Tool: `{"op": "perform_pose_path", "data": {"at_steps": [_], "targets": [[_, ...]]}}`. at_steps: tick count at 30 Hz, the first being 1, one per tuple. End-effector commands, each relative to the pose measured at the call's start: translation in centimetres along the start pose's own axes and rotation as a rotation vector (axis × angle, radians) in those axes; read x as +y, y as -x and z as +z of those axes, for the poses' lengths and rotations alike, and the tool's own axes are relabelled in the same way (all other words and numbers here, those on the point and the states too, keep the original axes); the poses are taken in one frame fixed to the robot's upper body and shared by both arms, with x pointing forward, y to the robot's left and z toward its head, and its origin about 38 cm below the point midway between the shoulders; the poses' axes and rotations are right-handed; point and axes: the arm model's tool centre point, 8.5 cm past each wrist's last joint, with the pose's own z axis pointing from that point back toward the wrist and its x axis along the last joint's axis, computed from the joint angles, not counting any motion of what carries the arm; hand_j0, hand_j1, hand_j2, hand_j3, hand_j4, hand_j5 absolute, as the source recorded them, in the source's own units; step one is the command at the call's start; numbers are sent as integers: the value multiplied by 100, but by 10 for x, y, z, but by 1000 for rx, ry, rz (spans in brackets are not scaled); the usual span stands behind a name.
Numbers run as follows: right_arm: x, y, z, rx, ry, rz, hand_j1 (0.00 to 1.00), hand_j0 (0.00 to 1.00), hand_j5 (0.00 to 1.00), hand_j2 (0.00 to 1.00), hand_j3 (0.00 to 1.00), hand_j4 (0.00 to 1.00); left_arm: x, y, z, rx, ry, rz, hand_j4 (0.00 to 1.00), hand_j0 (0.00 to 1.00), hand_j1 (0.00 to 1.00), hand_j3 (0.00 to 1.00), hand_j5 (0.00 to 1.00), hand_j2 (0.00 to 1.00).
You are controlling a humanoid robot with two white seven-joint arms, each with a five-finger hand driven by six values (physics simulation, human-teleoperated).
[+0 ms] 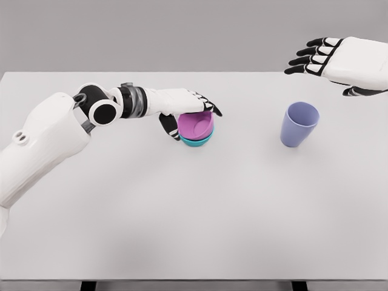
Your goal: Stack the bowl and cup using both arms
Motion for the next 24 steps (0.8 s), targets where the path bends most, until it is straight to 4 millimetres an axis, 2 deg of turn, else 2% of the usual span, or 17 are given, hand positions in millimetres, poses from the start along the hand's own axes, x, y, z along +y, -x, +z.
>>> {"op": "perform_pose_path", "data": {"at_steps": [1,4,10,13,14,16,18,21,22,23,24], "targets": [[0,0,0,1,3,-4,100,100,100,100,100,100,0,0,0,-1,-2,3,100,100,100,100,100,100],[0,0,0,0,1,-4,100,100,100,100,100,100,2,0,2,-1,-5,3,100,100,100,100,100,100],[0,0,0,0,2,-5,100,100,100,100,100,100,20,-6,16,-40,-55,17,100,100,100,100,100,100],[0,0,-2,1,7,-5,100,100,100,100,100,100,38,0,47,-75,-138,81,100,100,100,100,100,100],[7,3,-1,17,-17,-6,100,100,100,100,100,100,53,-2,77,-126,-219,129,100,100,100,100,100,100],[5,6,-6,25,-7,2,100,100,100,100,100,100,55,5,111,-173,-261,232,100,100,100,100,100,100],[6,8,-2,35,-17,4,100,100,100,100,100,100,55,16,142,-221,-302,359,100,100,100,100,100,100],[7,14,9,63,-38,8,100,100,100,100,100,100,31,38,185,-242,-363,560,100,100,100,100,100,100],[-2,14,13,68,-15,27,100,100,100,100,100,100,18,48,197,-218,-395,605,100,100,100,100,100,100],[-1,14,17,74,-25,31,100,100,100,100,100,100,10,56,206,-203,-433,635,100,100,100,100,100,100],[9,16,26,88,-75,26,100,100,100,100,100,100,-4,65,218,-180,-476,674,100,100,100,100,100,100]]}}
